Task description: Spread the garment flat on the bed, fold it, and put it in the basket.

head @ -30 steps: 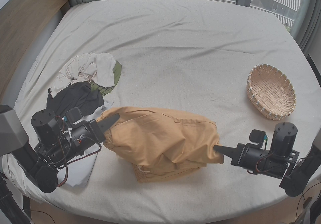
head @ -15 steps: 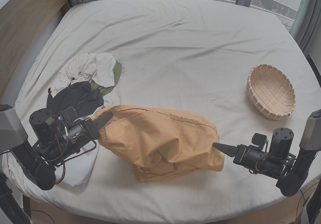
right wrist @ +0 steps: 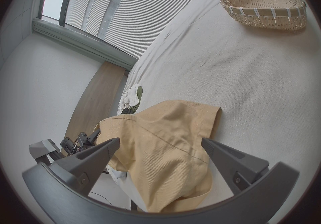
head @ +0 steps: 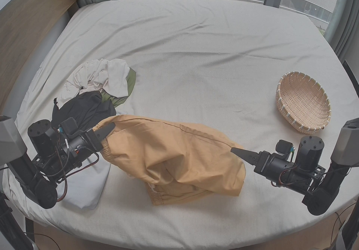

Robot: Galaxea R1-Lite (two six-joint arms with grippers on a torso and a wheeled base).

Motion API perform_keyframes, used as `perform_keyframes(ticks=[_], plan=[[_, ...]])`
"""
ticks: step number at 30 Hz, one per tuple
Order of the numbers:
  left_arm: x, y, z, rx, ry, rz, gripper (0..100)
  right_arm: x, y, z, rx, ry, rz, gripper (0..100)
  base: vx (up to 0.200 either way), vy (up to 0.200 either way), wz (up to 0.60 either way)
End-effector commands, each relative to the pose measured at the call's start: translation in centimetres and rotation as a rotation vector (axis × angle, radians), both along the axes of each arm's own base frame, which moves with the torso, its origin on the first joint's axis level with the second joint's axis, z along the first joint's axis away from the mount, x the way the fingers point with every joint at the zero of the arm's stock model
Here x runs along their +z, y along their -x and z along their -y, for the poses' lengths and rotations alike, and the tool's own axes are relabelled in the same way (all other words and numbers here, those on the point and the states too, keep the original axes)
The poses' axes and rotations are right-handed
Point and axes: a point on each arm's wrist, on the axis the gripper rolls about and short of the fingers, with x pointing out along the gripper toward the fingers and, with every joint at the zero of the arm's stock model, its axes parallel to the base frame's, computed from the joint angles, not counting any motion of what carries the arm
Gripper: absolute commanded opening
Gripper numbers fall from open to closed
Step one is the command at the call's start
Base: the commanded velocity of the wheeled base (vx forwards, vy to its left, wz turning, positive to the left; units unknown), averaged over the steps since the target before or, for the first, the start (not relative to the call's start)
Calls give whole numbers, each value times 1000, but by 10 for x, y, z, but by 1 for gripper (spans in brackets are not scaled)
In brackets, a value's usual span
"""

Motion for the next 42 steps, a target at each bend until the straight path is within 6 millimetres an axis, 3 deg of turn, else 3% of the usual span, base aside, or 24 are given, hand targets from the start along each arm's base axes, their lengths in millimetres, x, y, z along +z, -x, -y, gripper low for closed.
perform_keyframes(ticks=[1,8,19,27,34,42], plan=[[-1,-1,-3,12,-1,-4,0,-13,-4,3,-18,11,-46,100,0,0,0],[-4,0,1,3,-8,-12,0,-24,-5,0,-43,-30,-123,100,0,0,0],[-9,0,9,-27,-62,5,0,-24,4,-7,-31,-93,-192,100,0,0,0],[-5,-2,5,-14,-56,18,0,-20,1,-16,-18,-155,-200,100,0,0,0],[-7,0,6,-18,-61,11,0,-9,-8,-20,-21,-213,-168,100,0,0,0],[-8,-1,6,-18,-62,8,0,24,-19,-7,-55,-281,-42,100,0,0,0]])
